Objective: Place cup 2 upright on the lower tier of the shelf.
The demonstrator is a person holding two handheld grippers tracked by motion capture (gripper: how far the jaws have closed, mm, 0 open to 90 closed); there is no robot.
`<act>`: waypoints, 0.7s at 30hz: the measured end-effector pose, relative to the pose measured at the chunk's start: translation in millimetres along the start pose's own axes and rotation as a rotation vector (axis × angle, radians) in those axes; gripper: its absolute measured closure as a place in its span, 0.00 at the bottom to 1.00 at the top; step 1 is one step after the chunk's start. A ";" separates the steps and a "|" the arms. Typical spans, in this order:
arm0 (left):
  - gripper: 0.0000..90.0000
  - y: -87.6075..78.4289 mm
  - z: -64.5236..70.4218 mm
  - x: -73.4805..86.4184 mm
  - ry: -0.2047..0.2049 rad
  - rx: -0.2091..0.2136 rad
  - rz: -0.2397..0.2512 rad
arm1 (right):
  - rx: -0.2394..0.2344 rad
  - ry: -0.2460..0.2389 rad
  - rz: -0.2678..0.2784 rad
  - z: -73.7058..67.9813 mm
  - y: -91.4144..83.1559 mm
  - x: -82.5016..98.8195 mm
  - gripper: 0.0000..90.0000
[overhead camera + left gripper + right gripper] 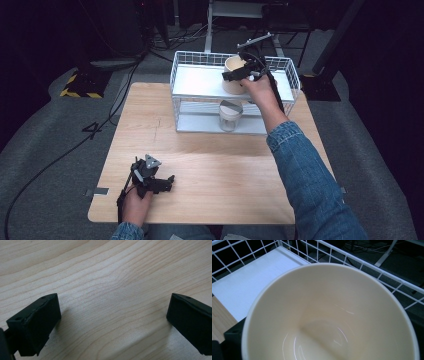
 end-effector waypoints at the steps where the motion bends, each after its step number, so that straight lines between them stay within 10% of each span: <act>1: 0.00 0.0 -0.1 0.0 0.001 -0.001 0.000 | -0.009 0.002 0.019 -0.5 -0.5 -1.8 0.00; 21: 0.00 -0.2 0.0 0.3 -0.001 -0.003 0.001 | -0.038 -0.023 0.145 -3.0 -54.5 -4.0 0.00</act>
Point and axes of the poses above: each handheld gripper's, and its own axes: y roughly forward along the jaws, x roughly out of its underside, z roughly to its right, the point moved 9 cm from there along y, roughly forward along the jaws, and after that the axes turned 3 degrees about -y, right-handed, at the moved point
